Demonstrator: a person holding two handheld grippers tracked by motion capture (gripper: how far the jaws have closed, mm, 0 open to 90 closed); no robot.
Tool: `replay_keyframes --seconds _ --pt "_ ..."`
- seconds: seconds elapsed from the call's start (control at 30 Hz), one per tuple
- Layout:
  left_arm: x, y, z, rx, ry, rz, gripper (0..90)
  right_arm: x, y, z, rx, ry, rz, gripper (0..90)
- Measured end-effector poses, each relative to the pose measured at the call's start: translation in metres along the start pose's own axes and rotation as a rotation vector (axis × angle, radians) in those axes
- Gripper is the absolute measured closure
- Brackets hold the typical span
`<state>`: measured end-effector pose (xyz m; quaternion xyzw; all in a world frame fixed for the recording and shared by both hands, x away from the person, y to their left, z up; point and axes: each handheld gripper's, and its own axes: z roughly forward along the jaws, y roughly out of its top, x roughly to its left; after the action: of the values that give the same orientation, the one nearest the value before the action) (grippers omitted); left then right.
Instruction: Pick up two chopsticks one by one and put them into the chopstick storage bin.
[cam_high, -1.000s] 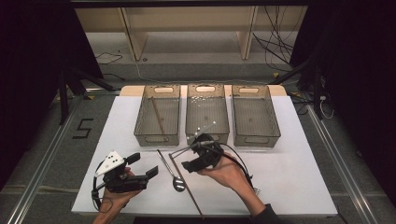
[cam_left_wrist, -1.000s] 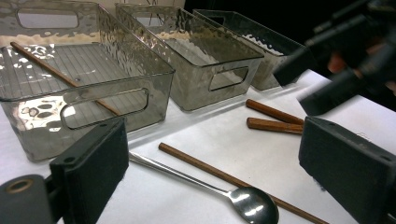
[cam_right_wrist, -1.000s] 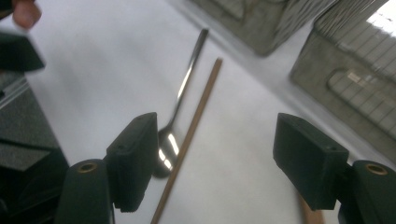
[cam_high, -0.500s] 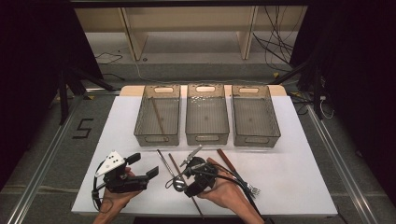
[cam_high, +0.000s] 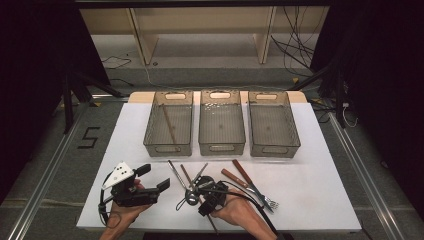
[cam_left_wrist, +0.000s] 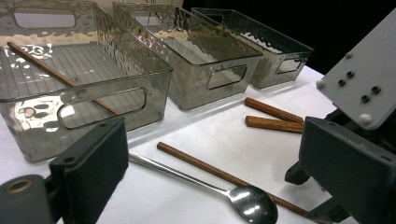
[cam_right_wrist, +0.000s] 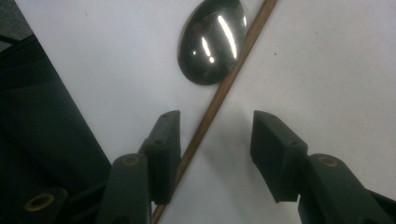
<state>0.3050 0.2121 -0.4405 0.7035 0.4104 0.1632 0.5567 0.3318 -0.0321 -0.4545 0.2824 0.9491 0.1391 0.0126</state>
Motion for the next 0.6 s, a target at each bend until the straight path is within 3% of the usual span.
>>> replay_keyframes --seconds 0.4,0.6 --pt "0.0 0.0001 -0.0002 0.0 -0.001 0.0 7.8 0.0 0.0055 0.0074 0.038 -0.041 -0.019 66.6" --pt "0.0 0.0 -0.0001 0.0 0.0 0.0 7.8 -0.0078 0.0069 0.0067 0.051 -0.023 0.002 74.7"
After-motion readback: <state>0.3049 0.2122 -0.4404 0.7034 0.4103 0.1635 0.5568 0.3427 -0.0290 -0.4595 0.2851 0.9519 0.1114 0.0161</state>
